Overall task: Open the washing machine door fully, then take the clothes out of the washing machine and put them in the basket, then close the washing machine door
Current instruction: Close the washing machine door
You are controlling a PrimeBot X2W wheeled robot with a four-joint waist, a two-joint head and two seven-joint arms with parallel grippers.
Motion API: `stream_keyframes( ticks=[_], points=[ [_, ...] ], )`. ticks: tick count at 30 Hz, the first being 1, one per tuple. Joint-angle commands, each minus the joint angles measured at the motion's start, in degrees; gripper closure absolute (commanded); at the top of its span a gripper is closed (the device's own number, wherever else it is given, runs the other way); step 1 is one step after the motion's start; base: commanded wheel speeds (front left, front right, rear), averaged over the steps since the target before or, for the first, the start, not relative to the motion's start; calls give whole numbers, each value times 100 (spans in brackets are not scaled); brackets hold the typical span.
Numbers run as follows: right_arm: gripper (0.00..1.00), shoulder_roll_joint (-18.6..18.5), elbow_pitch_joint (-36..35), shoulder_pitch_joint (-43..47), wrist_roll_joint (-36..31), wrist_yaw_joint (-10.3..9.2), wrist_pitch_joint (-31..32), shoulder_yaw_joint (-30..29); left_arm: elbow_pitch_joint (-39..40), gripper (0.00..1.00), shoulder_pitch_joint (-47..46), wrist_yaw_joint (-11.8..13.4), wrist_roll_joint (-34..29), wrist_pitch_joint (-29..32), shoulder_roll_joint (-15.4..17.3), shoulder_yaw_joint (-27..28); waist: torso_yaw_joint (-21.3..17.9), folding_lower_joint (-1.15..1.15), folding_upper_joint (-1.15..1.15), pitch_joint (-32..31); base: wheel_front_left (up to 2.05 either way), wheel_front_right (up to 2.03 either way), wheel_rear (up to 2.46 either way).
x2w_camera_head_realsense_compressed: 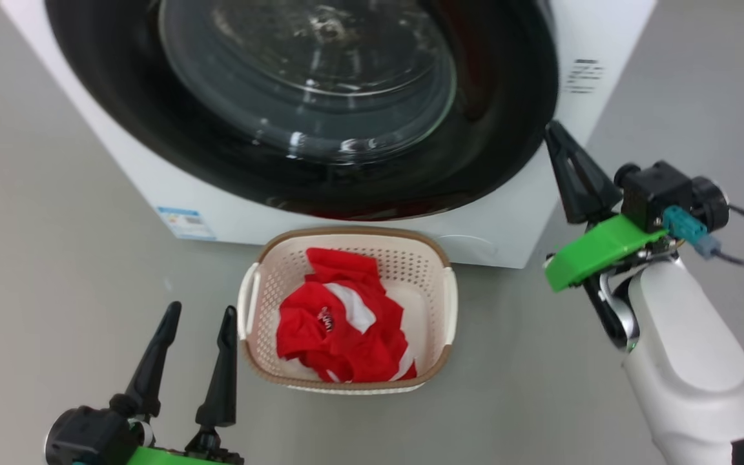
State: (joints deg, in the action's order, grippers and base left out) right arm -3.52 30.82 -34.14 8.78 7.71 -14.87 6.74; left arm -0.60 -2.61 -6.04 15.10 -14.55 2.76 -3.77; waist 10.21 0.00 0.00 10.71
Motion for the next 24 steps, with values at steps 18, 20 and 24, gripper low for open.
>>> stream_keyframes(
  ticks=[18,20,24],
  points=[
    [0,64,-1415,1339,-78,-22,-13,-248,106,0,50,118,-94,-45,16,257,-952,0,0,-478,0,0,0],
    [0,64,-1538,1493,-99,-22,-13,-337,100,0,87,131,-103,-45,16,282,-1007,0,0,-527,0,0,0],
    [0,64,-1713,1724,-90,-22,-13,-465,96,0,134,158,-136,-45,16,326,-1081,0,0,-601,0,0,0]
  ],
)
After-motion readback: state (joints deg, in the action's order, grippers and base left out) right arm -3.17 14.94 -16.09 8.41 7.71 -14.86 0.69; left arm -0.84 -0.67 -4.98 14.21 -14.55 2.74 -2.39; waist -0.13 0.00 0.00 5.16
